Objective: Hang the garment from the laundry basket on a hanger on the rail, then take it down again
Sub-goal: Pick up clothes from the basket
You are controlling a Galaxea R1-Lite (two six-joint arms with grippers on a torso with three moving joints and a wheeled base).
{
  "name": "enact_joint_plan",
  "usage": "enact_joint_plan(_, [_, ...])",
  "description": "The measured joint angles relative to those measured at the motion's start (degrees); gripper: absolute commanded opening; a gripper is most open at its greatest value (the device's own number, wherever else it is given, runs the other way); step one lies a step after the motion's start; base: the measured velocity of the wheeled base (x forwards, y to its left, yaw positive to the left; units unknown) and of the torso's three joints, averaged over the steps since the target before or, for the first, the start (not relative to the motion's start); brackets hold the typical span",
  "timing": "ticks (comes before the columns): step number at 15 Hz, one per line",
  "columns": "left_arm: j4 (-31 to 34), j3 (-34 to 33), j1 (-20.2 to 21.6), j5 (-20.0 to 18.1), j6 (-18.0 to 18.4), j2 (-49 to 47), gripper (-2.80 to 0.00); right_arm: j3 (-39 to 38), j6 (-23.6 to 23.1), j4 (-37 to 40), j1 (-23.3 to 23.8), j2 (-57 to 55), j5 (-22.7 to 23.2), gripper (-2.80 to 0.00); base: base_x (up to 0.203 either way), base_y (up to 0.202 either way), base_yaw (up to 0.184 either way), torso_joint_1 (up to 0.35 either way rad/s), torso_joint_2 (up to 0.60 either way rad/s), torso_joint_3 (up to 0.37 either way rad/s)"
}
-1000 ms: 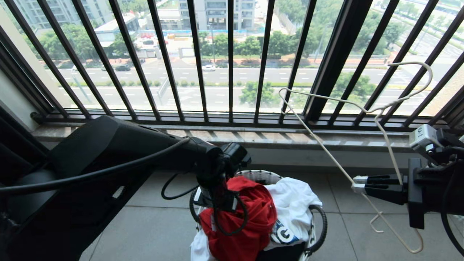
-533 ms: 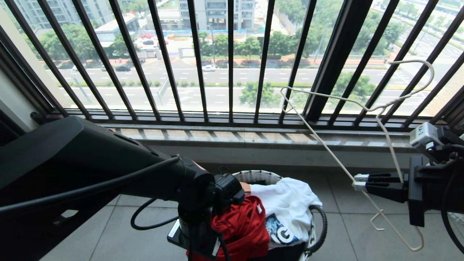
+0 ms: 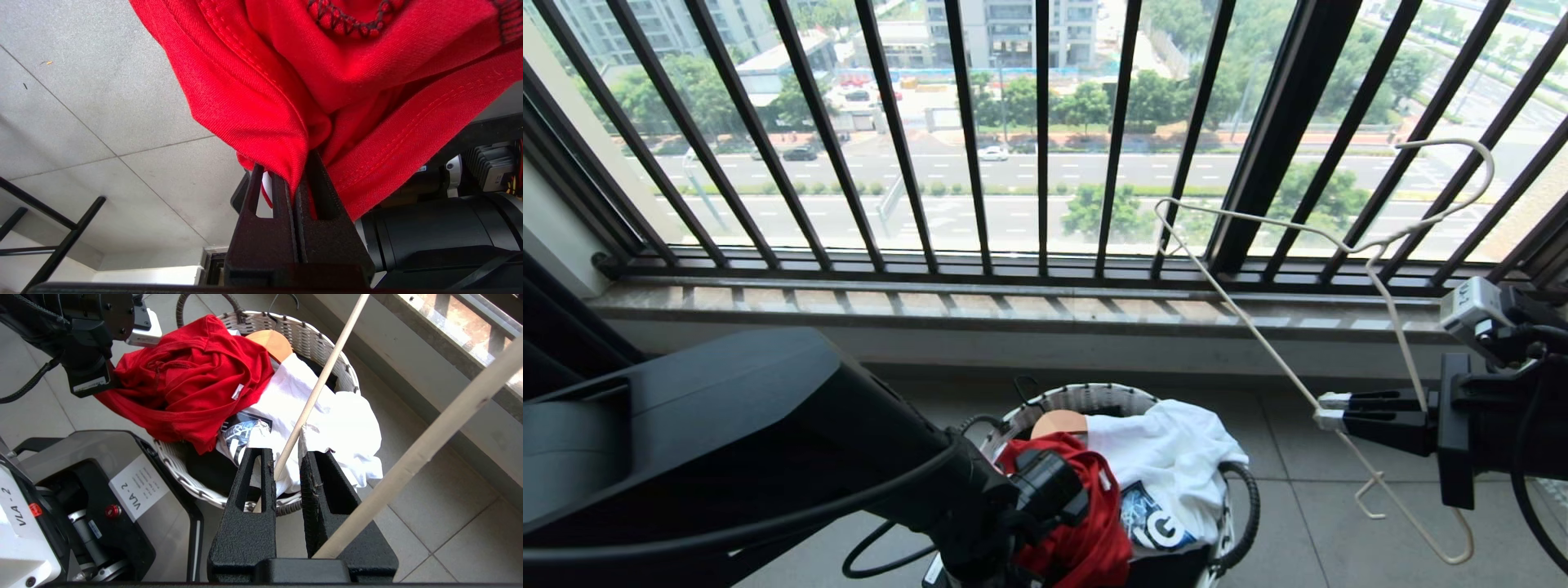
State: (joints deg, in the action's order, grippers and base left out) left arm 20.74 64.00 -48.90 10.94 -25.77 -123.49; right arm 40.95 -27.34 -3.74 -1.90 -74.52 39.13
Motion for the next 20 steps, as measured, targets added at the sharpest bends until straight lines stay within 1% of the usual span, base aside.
enact_joint_plan(1, [-0.2, 0.0, 0.3, 0.2, 0.0, 0.1, 0.0, 0.0, 0.0, 0.0, 0.0, 0.0, 0.0, -2.8, 0.0, 0.0, 0.0, 0.0, 0.0, 0.0])
enact_joint_plan(5, [1.6, -0.5, 1.0, 0.4, 0.7, 3.6, 0.0, 0.1, 0.1, 0.0, 0.3, 0.1, 0.0, -2.8, 0.0, 0.0, 0.0, 0.0, 0.0, 0.0])
enact_joint_plan(8, [6.6, 1.0, 2.5, 0.4, 2.4, 9.8, 0.0, 0.2, 0.1, 0.0, 0.5, 0.2, 0.0, -2.8, 0.0, 0.0, 0.0, 0.0, 0.0, 0.0])
enact_joint_plan(10, [8.9, 5.3, 4.6, 0.3, 3.3, 13.6, 0.0, 0.3, 0.0, 0.0, 0.6, 0.1, 0.0, -2.8, 0.0, 0.0, 0.0, 0.0, 0.0, 0.0])
enact_joint_plan(12, [10.1, 11.5, 6.6, 0.3, 5.0, 14.9, 0.0, 0.3, 0.0, 0.0, 0.7, 0.1, 0.0, -2.8, 0.0, 0.0, 0.0, 0.0, 0.0, 0.0])
enact_joint_plan(13, [11.2, 15.5, 7.4, 0.2, 6.0, 14.6, -2.8, 0.3, 0.0, 0.0, 0.7, 0.0, 0.0, -2.8, 0.0, 0.0, 0.0, 0.0, 0.0, 0.0])
enact_joint_plan(15, [13.6, 21.9, 8.3, -0.2, 9.9, 12.2, -2.8, 0.3, 0.0, 0.0, 0.7, -0.1, 0.0, -2.8, 0.0, 0.0, 0.0, 0.0, 0.0, 0.0])
enact_joint_plan(17, [14.2, 26.0, 8.7, -0.7, 13.5, 9.0, -2.8, 0.3, 0.0, 0.0, 0.7, -0.4, 0.0, -2.8, 0.0, 0.0, 0.0, 0.0, 0.0, 0.0])
enact_joint_plan(18, [14.3, 27.1, 8.9, -0.8, 14.8, 7.5, -2.8, 0.3, -0.1, 0.0, 0.7, -0.5, 0.0, -2.8, 0.0, 0.0, 0.0, 0.0, 0.0, 0.0])
enact_joint_plan(20, [14.2, 28.7, 9.2, -0.9, 15.8, 4.5, -2.8, 0.3, -0.1, 0.0, 0.7, -0.7, 0.0, -2.8, 0.0, 0.0, 0.0, 0.0, 0.0, 0.0])
